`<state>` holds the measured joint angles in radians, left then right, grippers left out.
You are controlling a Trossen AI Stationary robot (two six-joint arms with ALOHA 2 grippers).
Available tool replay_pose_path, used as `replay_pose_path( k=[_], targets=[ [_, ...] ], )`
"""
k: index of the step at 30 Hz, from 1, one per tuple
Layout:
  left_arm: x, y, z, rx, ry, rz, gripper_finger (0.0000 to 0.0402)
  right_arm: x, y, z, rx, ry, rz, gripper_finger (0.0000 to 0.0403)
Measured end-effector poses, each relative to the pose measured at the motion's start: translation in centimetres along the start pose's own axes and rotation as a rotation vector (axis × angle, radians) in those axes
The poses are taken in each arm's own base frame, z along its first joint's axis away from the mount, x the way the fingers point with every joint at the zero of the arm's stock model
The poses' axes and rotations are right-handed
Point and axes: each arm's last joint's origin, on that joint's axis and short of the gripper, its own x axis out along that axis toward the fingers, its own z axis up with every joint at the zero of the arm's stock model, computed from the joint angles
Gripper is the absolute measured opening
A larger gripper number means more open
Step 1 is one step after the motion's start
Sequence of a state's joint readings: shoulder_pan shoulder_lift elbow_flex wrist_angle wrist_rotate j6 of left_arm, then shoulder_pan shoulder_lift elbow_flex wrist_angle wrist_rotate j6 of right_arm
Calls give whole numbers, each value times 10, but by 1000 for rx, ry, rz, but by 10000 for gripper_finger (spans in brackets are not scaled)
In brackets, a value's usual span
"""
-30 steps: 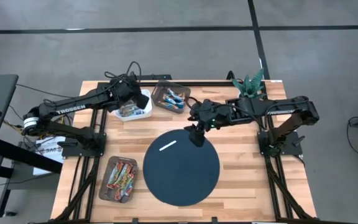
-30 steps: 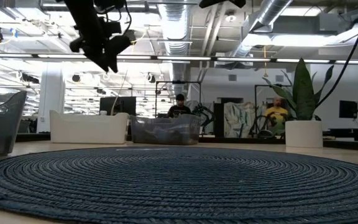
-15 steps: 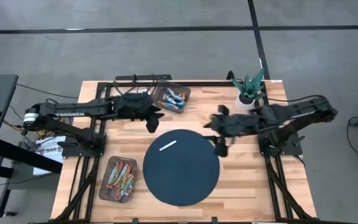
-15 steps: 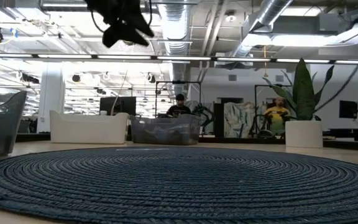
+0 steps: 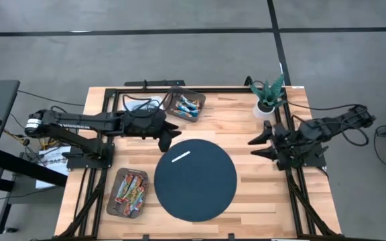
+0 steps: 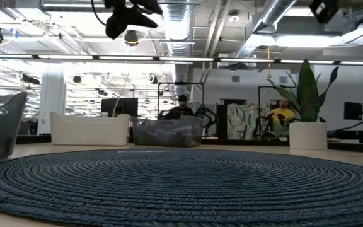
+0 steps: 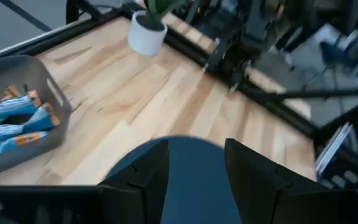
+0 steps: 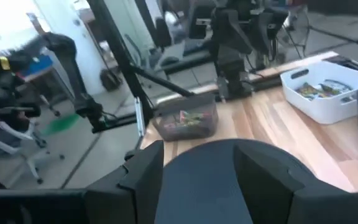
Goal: Pick and place Granola Bars by type
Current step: Return to Home Position
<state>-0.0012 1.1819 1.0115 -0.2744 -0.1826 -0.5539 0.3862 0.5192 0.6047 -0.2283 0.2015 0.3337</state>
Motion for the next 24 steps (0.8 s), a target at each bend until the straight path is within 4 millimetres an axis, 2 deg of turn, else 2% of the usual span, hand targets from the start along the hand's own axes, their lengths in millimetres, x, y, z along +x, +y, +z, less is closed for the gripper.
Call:
replay_pose_path(
  k=[6,12,15,18,21,24],
  targets=[
    [-2,-9,10,-101,-157,-13,146,-32,-11,-20,15,-208,171,181],
    [-5,-15,22,-67,-286,-67,146,-46,-23,-48,6,-364,261,182],
    [-7,-19,27,-51,-336,-99,146,-39,-25,-63,-24,-395,281,180],
    [-9,-23,29,-48,-366,-127,146,-36,-25,-67,-52,-444,337,180],
    [-10,-27,28,-48,-375,-149,146,-26,-28,-81,-78,-368,309,181],
    [-11,-30,26,-47,-370,-163,146,-25,-30,-85,-92,-388,321,180]
  ],
)
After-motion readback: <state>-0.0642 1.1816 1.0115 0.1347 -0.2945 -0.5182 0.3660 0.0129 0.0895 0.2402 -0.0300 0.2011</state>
